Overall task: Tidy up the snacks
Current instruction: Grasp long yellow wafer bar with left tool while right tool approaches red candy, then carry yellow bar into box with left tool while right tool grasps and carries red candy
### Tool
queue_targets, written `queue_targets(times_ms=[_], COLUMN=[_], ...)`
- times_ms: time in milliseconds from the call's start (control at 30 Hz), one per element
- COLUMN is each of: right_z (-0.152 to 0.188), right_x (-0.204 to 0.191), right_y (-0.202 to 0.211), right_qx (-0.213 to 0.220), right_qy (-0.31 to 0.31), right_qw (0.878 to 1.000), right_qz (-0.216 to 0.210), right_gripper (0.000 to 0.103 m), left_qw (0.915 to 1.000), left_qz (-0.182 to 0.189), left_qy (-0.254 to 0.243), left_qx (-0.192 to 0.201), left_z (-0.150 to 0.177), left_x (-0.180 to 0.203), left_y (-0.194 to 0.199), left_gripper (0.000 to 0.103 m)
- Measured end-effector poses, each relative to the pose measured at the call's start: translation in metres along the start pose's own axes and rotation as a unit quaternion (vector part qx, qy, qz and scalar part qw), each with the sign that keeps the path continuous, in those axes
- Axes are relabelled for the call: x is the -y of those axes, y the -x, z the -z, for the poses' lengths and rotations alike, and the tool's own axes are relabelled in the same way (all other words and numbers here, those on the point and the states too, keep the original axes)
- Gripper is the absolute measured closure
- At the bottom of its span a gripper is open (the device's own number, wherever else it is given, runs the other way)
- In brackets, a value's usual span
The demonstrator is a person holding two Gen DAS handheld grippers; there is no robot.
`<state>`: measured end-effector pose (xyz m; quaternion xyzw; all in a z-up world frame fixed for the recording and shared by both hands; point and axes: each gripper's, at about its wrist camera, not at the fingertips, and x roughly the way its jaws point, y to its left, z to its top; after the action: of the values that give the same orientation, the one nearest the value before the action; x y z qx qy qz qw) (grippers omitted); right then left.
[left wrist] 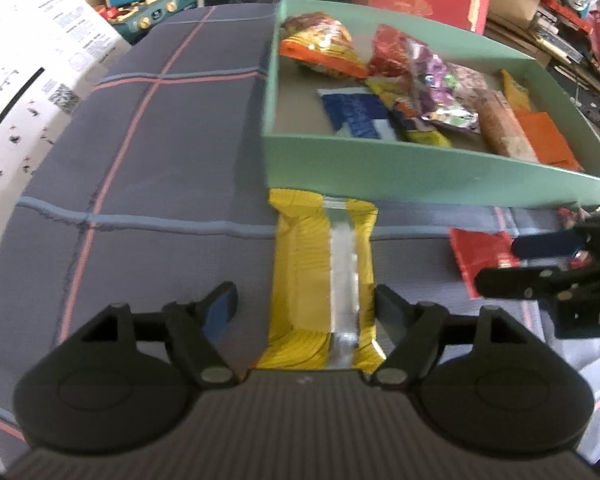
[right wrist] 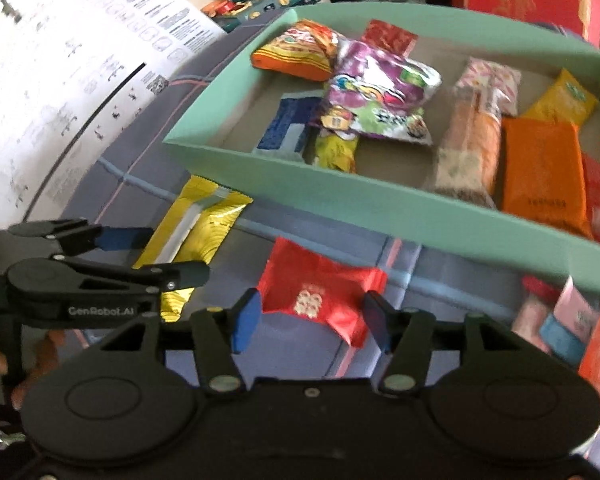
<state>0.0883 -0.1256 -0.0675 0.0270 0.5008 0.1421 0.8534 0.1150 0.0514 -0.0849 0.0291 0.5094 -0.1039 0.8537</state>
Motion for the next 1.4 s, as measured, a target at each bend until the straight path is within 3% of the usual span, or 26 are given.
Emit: queue_targets(times_ms=[100,133,233,567,667,733,767,833,1200,1400], right_z=[-0.005,-0.008,-0.018,0.000,0.003,0.001,-0.001,-0.003,0.011,0.004], right_x=[-0.006,-0.006,-0.011,-0.013,-0.023,-0.028,-0.029,-0.027,-0.001,0.012], right_y=[0.003,0.002,-0.006,-0.007,-0.007,-0.010,-0.010,-0.009,0.030,0.065], right_qx=[0.015,0.019,0.025,-0.030,-0.020,-0.014,-0.012,-0.009,0.022,0.062], right_qy=[0.023,0.023,0.040,0.049,0.068,0.070,0.068,0.053,-0.037,-0.068], right_qw=[1.000,1.000,0.999,0.998,0.997,0.997,0.997,0.998,0.999,0.996], right_qz=[0.008,0.004,-0.004,-0.031,-0.004,0.013,0.025,0.028,0.007,0.006], right_gripper=[0.042,0.036,0.034,0.035,0.043,0.057,0.064,0.067,0.068,0.068], left_qw=[0.9999,0.9999,0.9998,0.9998,0.9998,0.9998,0.9998,0.9998,0.9984,0.9967], left_qz=[-0.005,-0.004,-0.007,-0.007,-0.006,-0.003,0.002,0.011,0.055,0.062], left_qy=[0.013,0.015,0.018,0.015,0.018,0.018,0.017,0.019,-0.005,-0.013], left_qx=[0.000,0.001,0.001,0.007,0.006,0.007,0.007,0.003,0.014,0.052], left_z=[0.001,0.002,0.001,0.001,0.001,0.001,0.000,-0.001,0.006,-0.011], left_x=[-0.009,-0.011,-0.011,-0.009,-0.009,-0.011,-0.011,-0.013,0.016,0.027], left_y=[0.002,0.002,0.001,0.000,0.000,0.003,0.004,0.006,0.035,0.062], left_gripper=[0.028,0.028,0.028,0.028,0.029,0.039,0.054,0.055,0.056,0.056])
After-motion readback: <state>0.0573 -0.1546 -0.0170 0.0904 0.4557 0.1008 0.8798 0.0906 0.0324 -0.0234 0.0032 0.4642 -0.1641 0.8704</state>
